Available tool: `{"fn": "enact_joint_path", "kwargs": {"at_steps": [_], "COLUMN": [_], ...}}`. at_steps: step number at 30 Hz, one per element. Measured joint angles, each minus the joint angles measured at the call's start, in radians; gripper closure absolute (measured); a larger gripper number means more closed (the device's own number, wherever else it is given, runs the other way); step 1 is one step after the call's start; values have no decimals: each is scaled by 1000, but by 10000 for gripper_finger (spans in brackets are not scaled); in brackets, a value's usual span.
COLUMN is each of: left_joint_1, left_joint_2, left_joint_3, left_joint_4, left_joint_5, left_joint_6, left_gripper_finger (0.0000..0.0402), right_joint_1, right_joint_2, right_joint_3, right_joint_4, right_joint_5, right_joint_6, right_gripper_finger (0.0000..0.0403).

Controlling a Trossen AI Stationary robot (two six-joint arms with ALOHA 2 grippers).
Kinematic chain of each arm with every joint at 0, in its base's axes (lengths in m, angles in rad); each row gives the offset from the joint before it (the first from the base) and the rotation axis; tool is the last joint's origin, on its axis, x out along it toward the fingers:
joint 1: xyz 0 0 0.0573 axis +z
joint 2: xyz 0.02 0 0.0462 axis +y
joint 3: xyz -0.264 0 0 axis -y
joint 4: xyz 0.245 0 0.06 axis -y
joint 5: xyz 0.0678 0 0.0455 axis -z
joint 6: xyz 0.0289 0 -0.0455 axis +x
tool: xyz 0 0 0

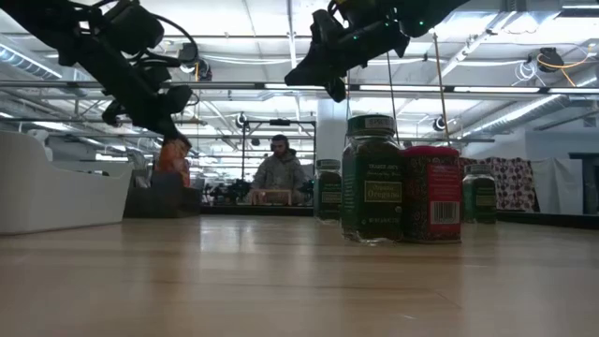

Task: Sort spices by type
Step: Put the orange seasoning pack into the top black bin

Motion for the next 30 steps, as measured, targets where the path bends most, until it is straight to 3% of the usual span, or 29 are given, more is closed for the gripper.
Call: {"fn": "enact_joint_path", "kwargs": {"at_steps": [5, 12, 21, 30], "left_joint_1": [0, -13, -55, -74], "left_joint_2": [32, 40, 39, 40], "left_joint_3": [-11, -151, -229, -231], "left_joint_4": [21, 205, 325, 316], "left_joint_5": [-2, -28, -34, -13], "left_joint_6": [-28, -121, -132, -132], "left_gripper_finger": [402, 402, 400, 327], "right_joint_1": [2, 4, 21, 20], "right_joint_2": [0, -1, -1, -1], "right_joint_3": [0, 0, 0, 0], "right_joint_4": [0, -8, -28, -29], "right_joint_5": [-3, -3, -3, -3], "right_joint_6": [4, 24, 20, 19], "right_gripper_finger": [394, 394, 394, 394]}}
